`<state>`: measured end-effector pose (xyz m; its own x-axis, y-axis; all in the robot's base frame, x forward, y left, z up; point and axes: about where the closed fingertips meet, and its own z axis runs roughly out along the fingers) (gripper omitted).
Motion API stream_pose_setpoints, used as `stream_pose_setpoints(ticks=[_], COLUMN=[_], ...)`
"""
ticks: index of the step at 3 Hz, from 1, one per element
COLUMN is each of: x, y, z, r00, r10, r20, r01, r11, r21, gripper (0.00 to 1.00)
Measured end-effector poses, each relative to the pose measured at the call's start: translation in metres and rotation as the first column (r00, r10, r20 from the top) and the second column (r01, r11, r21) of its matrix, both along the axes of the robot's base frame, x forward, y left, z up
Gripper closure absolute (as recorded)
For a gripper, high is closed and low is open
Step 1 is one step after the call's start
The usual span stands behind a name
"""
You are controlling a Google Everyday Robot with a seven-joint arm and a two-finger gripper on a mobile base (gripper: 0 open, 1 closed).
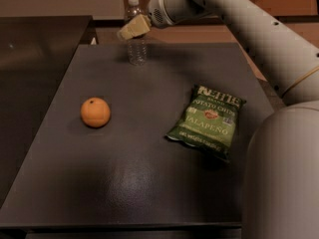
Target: Knock water bottle over
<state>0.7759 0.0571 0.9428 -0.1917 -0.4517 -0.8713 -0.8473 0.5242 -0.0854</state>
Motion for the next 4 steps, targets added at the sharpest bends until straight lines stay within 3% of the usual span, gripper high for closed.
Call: stream_pose_setpoints(ticks=[2, 3, 4], x=[0.0, -0.015, -0.037], y=[0.0, -0.002, -0.011], z=[0.009, 0.026, 0.046], r00=[0.9995, 0.9986, 0.9955], r10=[-0.011, 0.023, 0.071], r20=[0.028, 0.049, 0.063], r01=[0.01, -0.023, -0.066], r11=[1.0, 1.0, 0.994], r21=[0.029, 0.006, -0.083], gripper=[0.64, 0.88, 1.0])
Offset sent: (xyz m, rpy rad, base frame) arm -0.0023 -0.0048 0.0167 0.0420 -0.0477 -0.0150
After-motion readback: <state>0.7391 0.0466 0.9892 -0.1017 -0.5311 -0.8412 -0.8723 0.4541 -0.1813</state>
